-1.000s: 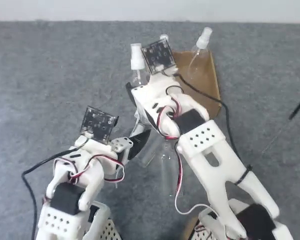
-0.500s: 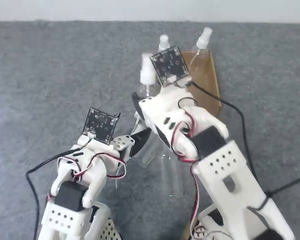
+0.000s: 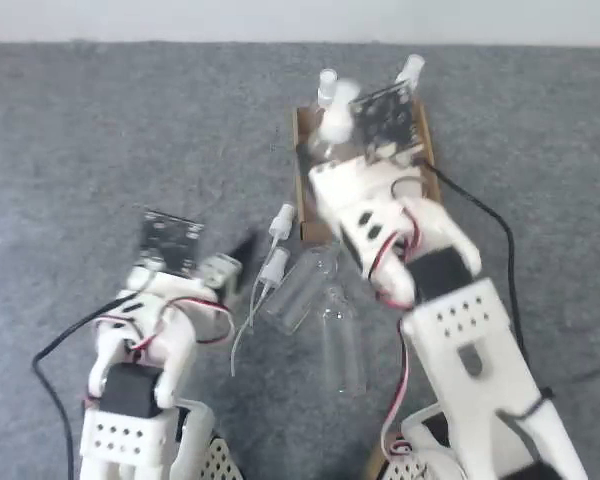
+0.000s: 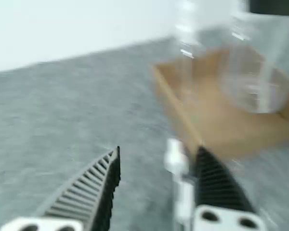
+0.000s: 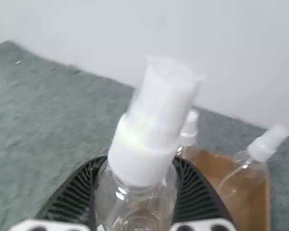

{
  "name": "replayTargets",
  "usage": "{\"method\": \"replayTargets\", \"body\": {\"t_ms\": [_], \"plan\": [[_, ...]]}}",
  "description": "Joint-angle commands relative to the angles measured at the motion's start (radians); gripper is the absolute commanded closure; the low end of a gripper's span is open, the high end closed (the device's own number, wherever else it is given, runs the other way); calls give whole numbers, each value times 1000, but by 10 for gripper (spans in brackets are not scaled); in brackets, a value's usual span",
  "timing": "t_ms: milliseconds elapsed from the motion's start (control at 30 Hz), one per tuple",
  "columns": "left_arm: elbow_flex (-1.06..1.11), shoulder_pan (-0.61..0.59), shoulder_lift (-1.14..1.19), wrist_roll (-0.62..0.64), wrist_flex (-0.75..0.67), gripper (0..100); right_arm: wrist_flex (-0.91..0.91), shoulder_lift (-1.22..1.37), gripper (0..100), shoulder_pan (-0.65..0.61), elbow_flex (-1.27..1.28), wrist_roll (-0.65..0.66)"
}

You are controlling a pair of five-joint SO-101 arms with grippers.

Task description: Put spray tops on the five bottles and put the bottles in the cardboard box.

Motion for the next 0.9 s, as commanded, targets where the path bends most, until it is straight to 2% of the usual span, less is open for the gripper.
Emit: {"method": "replayTargets", "body": {"t_ms": [0,67,467,867], "plan": [[-5,-124,-9,-5,-74,930,-205,174,993,71,-12,20],[-5,-144,-6,37,-77,997,-300,262,993,90,-12,20],[-4,-140,-6,55,-77,989,-664,631,993,110,-14,20],[5,-138,-6,55,-77,989,-799,766,993,113,-17,21]]}}
